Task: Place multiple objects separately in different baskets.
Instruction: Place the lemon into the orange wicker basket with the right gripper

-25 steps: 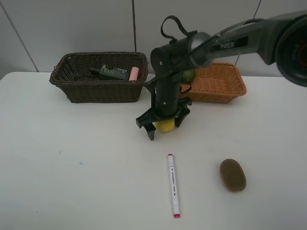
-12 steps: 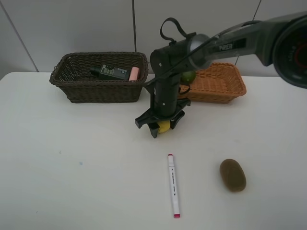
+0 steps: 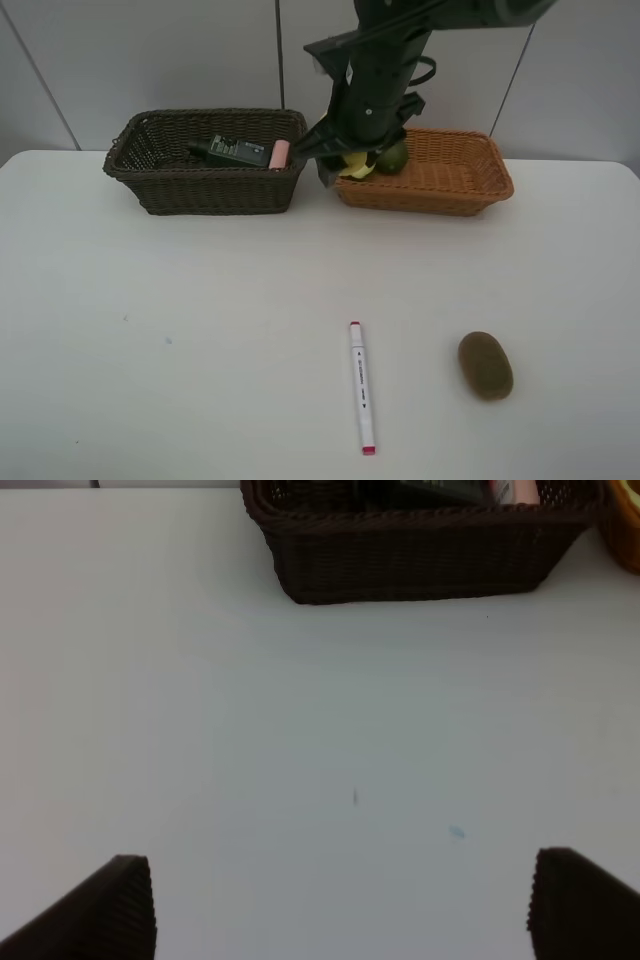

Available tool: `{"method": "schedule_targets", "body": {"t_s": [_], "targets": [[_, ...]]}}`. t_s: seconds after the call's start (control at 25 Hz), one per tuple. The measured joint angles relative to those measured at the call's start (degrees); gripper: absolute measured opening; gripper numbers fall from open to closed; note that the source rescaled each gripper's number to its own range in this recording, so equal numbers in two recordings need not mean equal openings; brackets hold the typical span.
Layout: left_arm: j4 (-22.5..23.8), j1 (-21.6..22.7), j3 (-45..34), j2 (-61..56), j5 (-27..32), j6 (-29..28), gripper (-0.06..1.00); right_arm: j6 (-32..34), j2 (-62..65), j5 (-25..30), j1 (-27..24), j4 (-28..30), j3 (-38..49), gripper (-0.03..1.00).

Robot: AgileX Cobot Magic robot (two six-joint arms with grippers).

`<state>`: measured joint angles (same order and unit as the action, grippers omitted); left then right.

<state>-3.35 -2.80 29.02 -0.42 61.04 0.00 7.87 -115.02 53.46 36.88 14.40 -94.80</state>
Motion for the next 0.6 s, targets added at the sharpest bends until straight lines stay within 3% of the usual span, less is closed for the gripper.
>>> {"method": "schedule_targets", "body": {"t_s": [0.36,0.52,0.6], "targets": [[0.0,0.0,0.0,0.0,0.0,0.0,0.95,0.0,-5.3,-10.3,-18.1,-0.9,0.0,0.62],[0.0,0.0,0.0,0.0,0.0,0.0,0.95,0.0,-7.9,-13.1,-22.3,-2.6,0.0,0.62],[0.0,0.0,0.0,0.0,0.0,0.0,0.95,0.2,-8.7,-13.6,-22.9,-3.0,0.0,0.70]]}}
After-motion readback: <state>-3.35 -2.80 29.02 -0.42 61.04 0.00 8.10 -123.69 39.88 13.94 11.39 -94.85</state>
